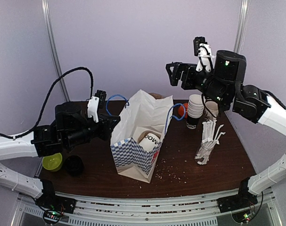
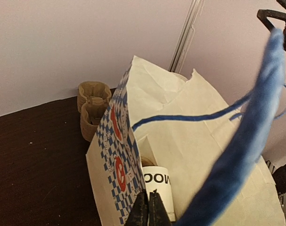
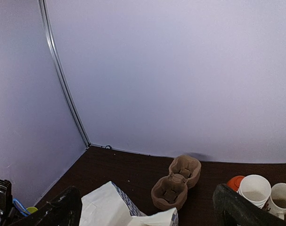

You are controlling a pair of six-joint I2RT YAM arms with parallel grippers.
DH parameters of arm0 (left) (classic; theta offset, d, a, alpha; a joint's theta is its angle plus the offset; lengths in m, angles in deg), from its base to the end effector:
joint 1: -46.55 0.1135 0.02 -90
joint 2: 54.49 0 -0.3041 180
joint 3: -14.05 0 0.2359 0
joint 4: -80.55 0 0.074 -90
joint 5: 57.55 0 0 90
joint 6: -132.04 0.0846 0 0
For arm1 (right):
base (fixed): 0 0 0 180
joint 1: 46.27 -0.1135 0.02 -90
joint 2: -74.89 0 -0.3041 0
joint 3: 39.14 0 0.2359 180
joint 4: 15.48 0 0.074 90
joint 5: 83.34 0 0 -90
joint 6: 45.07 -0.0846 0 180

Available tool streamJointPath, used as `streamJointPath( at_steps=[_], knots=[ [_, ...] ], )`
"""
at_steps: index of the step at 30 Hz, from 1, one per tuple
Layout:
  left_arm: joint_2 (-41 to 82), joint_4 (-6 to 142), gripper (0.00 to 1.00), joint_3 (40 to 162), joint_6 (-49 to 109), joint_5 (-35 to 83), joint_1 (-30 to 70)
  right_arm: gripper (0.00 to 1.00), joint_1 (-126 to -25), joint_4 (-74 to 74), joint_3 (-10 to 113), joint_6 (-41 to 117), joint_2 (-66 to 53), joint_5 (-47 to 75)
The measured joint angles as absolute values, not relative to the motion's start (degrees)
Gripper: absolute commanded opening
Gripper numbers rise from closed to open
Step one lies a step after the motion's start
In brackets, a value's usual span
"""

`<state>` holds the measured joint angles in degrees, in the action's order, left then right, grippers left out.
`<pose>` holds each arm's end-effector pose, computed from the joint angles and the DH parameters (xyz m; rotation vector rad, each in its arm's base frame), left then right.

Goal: Pack the takeout coffee

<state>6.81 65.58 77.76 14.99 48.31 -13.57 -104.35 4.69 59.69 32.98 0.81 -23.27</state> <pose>0.1502 -0.2151 0.3564 0.3285 1.8326 -0.8360 0.1932 0.2303 0.5165 -0.1843 1.5193 0.5919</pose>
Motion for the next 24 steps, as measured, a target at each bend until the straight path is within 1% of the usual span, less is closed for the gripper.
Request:
streamJointPath(
  at_steps=[7,8,12,18,21,24],
  knots=[
    [9.85,64.23,0.0,80.03,13.59,42.91,-9.02,1.0,-104.09,17.43,57.03,32.41,7.85,-26.68],
    [10.06,64.12,0.01,80.03,13.44,42.54,-8.76,1.0,-104.07,19.38,56.74,32.04,8.28,-26.84],
    [10.39,63.7,0.18,80.03,13.07,41.14,-8.23,1.0,-104.05,26.99,56.06,29.79,8.22,-26.86],
    [9.89,63.48,0.2,80.01,12.78,39.2,-8.23,0.98,-104.02,36.84,55.67,25.81,6.91,-25.83],
    [9.43,62.81,0.26,80.01,12.78,38.65,-8.23,0.96,-104.02,39.25,54.78,24.02,6.93,-25.53],
    [8.82,62.28,0.35,79.99,12.78,38.1,-8.23,0.96,-104.02,40.6,53.77,22.55,6.95,-24.74]
  ],
)
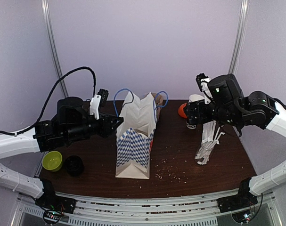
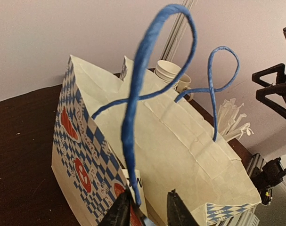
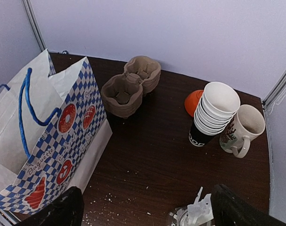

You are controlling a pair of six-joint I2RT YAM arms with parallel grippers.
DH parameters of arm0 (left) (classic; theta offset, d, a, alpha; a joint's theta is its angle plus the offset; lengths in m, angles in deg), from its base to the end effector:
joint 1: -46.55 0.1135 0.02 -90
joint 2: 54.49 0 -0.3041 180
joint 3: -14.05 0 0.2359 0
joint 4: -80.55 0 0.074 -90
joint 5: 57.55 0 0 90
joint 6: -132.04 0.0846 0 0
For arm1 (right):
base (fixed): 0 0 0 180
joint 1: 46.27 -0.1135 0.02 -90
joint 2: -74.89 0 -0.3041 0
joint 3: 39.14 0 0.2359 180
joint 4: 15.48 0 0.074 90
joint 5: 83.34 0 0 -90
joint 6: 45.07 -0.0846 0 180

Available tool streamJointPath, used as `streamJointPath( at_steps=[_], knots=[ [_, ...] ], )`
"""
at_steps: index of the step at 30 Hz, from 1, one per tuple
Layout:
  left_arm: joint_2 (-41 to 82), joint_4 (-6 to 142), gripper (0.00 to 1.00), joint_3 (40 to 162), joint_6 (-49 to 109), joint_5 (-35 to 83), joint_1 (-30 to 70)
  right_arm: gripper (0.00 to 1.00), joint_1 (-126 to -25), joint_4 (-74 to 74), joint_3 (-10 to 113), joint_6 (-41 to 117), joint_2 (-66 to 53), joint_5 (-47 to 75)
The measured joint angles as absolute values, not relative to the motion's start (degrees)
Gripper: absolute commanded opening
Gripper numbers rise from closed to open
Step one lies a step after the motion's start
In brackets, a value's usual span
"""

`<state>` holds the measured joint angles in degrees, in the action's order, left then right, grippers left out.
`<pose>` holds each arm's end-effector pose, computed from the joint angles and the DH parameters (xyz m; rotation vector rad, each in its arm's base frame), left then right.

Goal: Pack the takeout coffee

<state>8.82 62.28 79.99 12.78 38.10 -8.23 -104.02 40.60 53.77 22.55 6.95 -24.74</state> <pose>0.1633 -0.2169 0.3534 0.3588 1.9140 -0.9167 0.1679 0.1835 0.4194 -0.3075 2.0172 0.2987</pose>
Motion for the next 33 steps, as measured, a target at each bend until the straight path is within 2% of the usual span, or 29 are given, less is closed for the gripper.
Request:
streamJointPath(
  at_steps=[7,12,20,22,23,29,33],
  knots=[
    [7.35,60.58,0.56,79.99,13.04,37.73,-8.23,0.96,-104.02,39.29,53.31,20.65,6.99,-19.08],
    [6.28,58.33,0.77,80.01,13.26,37.82,-8.23,0.96,-104.02,35.99,53.31,20.19,6.95,-15.78],
    [5.13,54.02,0.82,80.95,13.22,39.37,-8.23,0.94,-104.02,34.61,53.33,20.3,4.5,-14.07],
    [4.56,53.69,0.95,81.02,13.2,39.54,-8.23,0.93,-104.02,35.47,53.44,20.26,4.3,-14.27],
    [4.08,53.56,0.98,81.02,13.2,39.74,-8.25,0.92,-104.02,36.23,53.75,20.24,4.3,-14.64],
    [-3.95,53.95,0.98,79.99,13.92,45.16,-8.23,0.89,-104.02,45.96,57.53,18.45,4.81,-20.43],
    [-10.04,57.36,0.98,77.72,17.88,48.09,-8.23,0.77,-104.02,54.31,60.46,15.04,5.55,-23.69]
  ],
)
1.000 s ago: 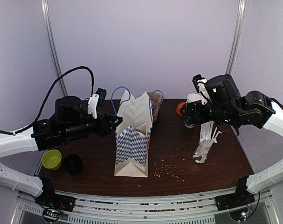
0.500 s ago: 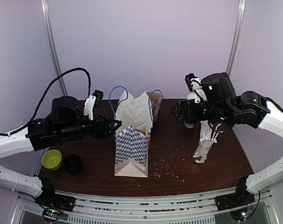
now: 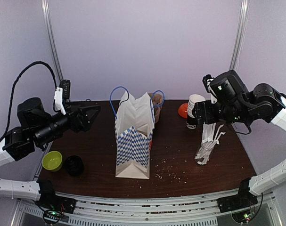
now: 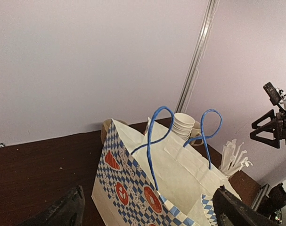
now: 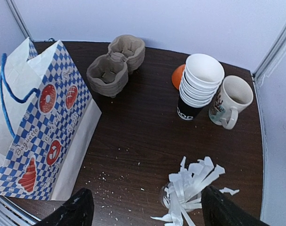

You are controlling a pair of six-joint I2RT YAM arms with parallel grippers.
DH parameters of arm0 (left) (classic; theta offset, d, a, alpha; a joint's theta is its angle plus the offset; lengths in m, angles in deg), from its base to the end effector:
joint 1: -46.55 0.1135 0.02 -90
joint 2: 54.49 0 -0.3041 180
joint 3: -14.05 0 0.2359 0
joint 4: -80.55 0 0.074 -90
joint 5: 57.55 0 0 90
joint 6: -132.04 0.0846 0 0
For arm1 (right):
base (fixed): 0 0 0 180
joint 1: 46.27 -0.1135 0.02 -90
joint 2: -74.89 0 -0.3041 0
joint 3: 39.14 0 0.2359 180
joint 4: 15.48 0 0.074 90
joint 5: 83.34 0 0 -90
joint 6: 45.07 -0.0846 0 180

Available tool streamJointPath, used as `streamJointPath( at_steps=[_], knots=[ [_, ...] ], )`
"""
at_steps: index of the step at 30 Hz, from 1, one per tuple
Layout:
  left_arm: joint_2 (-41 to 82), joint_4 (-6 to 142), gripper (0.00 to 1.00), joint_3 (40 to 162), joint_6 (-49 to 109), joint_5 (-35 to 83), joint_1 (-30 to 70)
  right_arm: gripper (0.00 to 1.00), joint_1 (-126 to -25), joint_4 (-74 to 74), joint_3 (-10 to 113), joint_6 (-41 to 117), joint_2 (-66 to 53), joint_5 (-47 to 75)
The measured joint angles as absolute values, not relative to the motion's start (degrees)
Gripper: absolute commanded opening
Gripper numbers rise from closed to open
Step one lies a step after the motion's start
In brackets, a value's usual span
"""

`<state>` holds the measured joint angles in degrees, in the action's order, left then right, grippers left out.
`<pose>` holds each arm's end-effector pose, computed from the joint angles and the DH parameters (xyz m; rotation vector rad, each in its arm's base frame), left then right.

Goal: Pack the takeout coffee

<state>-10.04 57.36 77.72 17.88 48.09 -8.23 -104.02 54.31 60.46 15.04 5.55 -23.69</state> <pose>0.1229 -0.1345 0.3934 0.2373 1.6869 -0.8230 0.1588 0.1716 0.4234 -0.2506 2.1511 0.2806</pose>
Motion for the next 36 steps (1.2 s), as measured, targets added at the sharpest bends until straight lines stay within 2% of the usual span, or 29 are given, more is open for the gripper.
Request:
streamJointPath(
  at_steps=[5,9,18,36],
  knots=[
    [-11.95,62.46,0.98,74.42,21.61,50.23,-8.25,0.65,-104.02,61.02,59.43,10.47,7.21,-23.89],
    [-12.08,65.08,0.98,70.61,22.22,50.28,-8.25,0.63,-104.02,64.49,58.32,8.19,7.61,-22.95],
    [-11.57,68.03,0.95,66.7,20.54,49.99,-8.23,0.5,-103.98,60.8,52.68,7.21,8.04,-24.3],
    [-12.08,69.23,0.93,65.15,18.05,50.45,-8.23,0.41,-98.34,51.16,47.91,9.83,5.4,-25.63]
  ],
)
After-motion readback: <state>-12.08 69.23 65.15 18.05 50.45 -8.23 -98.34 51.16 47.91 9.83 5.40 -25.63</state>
